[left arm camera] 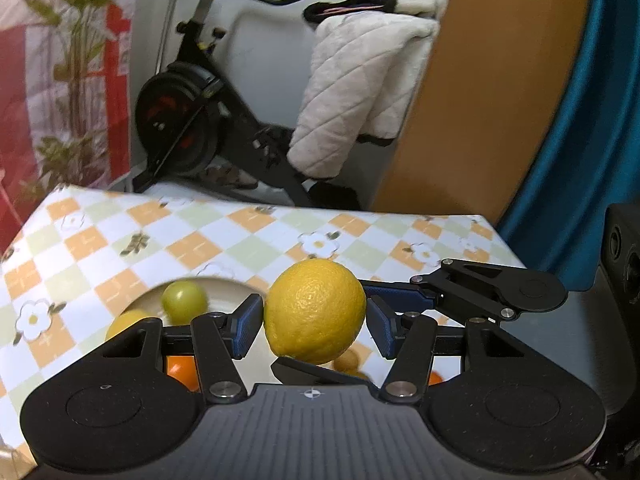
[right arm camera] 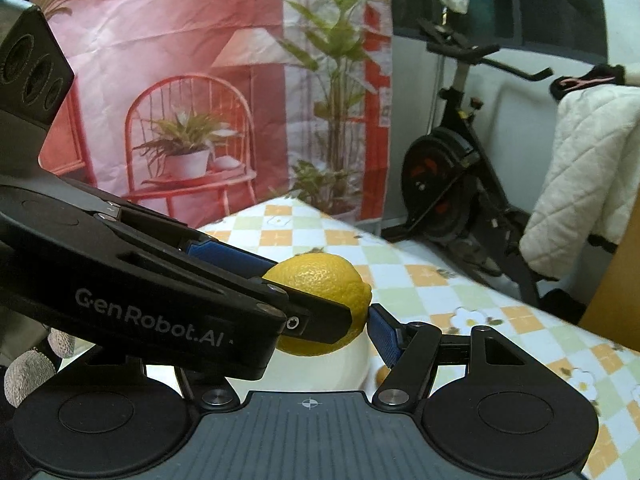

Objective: Organize fruits
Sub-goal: 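Carry the lemon over the plate with the left gripper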

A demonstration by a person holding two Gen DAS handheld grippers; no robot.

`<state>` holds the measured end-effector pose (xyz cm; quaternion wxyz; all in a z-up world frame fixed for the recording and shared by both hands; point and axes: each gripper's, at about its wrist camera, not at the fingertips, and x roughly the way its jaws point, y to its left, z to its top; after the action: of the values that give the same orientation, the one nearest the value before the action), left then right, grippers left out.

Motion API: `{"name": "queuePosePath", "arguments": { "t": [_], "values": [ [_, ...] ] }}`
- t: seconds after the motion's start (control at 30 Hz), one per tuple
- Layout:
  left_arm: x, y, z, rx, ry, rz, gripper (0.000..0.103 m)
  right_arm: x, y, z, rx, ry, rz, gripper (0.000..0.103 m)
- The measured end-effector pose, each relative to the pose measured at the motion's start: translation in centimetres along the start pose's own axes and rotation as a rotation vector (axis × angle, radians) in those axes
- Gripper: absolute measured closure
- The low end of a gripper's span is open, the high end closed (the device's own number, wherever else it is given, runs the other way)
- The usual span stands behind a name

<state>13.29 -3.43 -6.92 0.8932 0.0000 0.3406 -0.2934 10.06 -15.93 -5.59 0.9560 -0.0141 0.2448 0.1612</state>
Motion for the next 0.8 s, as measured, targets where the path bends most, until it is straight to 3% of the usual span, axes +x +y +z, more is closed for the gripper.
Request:
{"name": "queuePosePath", "arguments": {
  "t": [0.43, 0.8],
  "values": [
    [4.1, 5.3, -0.5, -0.119, 0.069, 0.012, 0.044, 7.2, 0.3, -0.5, -0.012, 0.135, 0.053, 0.040],
    [6.8, 6.9, -1.1, -0.160, 0.112, 0.016, 0.044, 11.2, -0.6, -1.2, -0.003, 0.210, 0.052, 0.040]
  ]
}}
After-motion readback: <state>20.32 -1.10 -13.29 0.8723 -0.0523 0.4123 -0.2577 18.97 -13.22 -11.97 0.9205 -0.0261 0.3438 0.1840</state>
